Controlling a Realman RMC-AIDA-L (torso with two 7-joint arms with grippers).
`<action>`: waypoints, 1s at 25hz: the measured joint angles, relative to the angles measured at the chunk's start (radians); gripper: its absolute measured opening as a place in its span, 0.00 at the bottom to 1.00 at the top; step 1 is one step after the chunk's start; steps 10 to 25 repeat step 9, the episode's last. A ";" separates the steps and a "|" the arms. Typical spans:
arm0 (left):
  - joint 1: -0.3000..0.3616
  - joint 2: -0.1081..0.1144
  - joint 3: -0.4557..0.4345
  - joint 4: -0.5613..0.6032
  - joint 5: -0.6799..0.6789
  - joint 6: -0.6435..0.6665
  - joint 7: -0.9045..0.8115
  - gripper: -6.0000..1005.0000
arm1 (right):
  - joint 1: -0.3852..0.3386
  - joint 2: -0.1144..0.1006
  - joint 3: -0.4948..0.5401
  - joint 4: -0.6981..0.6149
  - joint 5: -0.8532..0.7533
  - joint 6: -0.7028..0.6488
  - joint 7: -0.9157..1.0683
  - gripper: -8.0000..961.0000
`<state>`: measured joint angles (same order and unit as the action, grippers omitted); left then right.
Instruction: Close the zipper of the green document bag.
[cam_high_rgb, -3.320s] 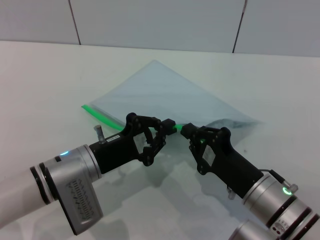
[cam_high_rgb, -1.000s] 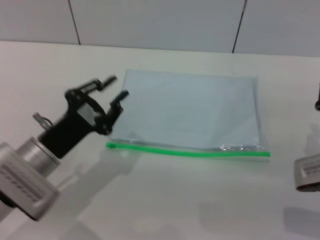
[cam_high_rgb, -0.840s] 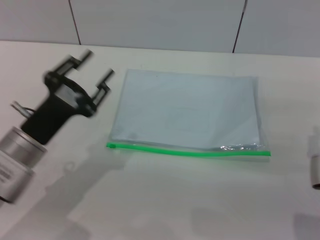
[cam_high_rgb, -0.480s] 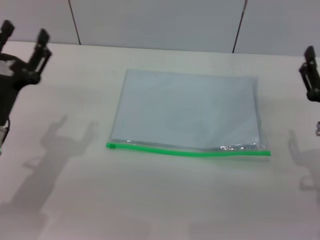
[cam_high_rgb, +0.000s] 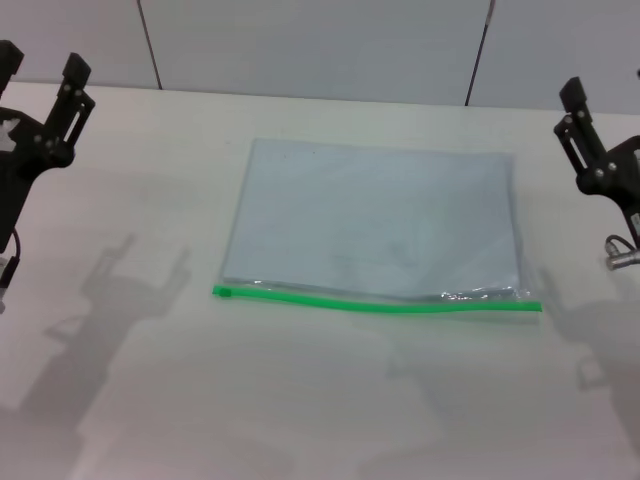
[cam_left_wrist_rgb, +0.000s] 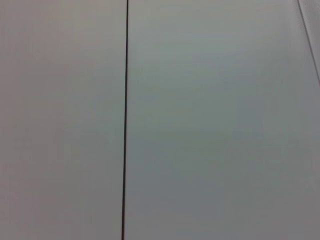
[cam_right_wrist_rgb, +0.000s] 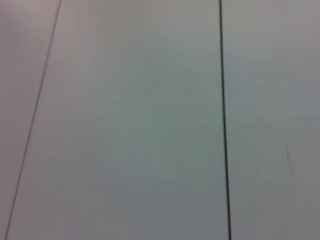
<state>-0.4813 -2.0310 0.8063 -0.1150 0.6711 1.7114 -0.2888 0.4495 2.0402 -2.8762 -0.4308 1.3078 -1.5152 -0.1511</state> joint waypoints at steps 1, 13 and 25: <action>-0.001 0.000 0.002 0.000 0.018 0.001 -0.001 0.73 | 0.001 0.000 0.000 -0.001 -0.009 -0.002 0.000 0.81; -0.004 0.000 0.002 0.000 0.035 0.002 -0.003 0.73 | 0.004 0.000 0.000 -0.001 -0.024 -0.004 0.000 0.81; -0.004 0.000 0.002 0.000 0.035 0.002 -0.003 0.73 | 0.004 0.000 0.000 -0.001 -0.024 -0.004 0.000 0.81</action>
